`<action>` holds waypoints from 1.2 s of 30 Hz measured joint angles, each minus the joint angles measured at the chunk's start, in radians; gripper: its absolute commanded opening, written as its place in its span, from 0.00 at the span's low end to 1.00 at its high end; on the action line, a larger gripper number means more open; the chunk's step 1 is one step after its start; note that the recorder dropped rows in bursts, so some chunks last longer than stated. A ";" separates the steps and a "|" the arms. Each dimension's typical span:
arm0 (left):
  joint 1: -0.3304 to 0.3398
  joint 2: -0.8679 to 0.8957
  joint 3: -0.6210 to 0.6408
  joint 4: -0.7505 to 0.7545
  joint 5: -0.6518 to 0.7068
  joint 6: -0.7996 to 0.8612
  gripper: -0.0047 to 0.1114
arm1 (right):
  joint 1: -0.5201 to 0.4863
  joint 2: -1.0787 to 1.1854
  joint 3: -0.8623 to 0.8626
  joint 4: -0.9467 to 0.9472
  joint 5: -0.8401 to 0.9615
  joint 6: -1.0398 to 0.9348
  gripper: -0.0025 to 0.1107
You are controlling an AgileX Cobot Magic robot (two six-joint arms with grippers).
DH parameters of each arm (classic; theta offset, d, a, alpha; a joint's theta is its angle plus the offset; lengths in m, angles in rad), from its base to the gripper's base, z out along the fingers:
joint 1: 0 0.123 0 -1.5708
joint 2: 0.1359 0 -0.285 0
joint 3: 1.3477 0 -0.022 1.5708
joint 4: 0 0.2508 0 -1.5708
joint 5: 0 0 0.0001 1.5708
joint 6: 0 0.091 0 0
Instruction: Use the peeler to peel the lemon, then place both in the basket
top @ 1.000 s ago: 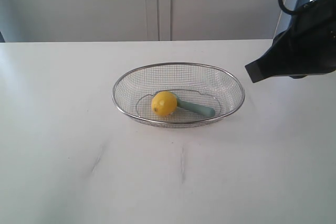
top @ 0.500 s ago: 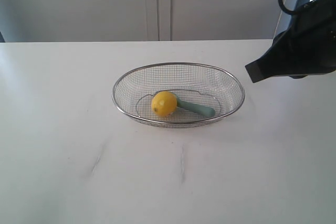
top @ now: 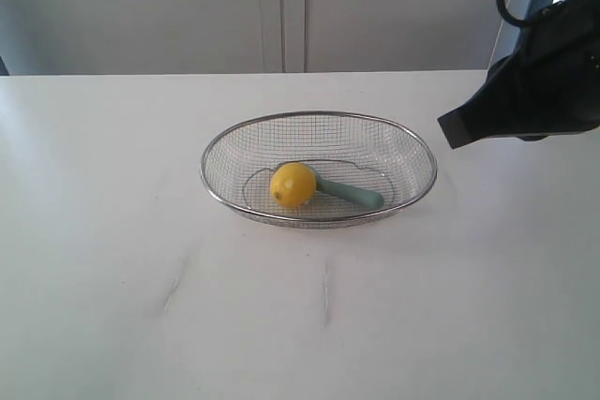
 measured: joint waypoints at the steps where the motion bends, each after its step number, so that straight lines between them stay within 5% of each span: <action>1: 0.000 0.000 0.000 0.000 0.003 -0.031 0.04 | 0.000 0.000 0.000 0.000 0.000 0.000 0.02; 5: 0.000 0.000 0.000 0.039 0.002 -0.187 0.04 | 0.000 0.000 0.000 0.000 0.000 0.000 0.02; 10: 0.002 0.000 0.000 0.531 0.002 -0.475 0.04 | 0.000 0.000 0.000 0.000 0.000 0.000 0.02; 13: 0.002 0.000 0.000 0.657 0.062 -0.505 0.04 | 0.000 0.000 0.000 0.000 0.000 0.000 0.02; 17: 0.009 0.000 0.002 0.684 0.206 -0.530 0.04 | 0.000 0.000 0.000 0.000 0.000 0.000 0.02; 24: 0.074 0.000 0.002 0.691 0.207 -0.593 0.04 | 0.000 0.000 0.000 0.000 0.000 0.000 0.02; 36: 0.078 0.000 0.002 0.701 0.197 -0.588 0.04 | 0.000 0.000 0.000 0.000 0.000 0.000 0.02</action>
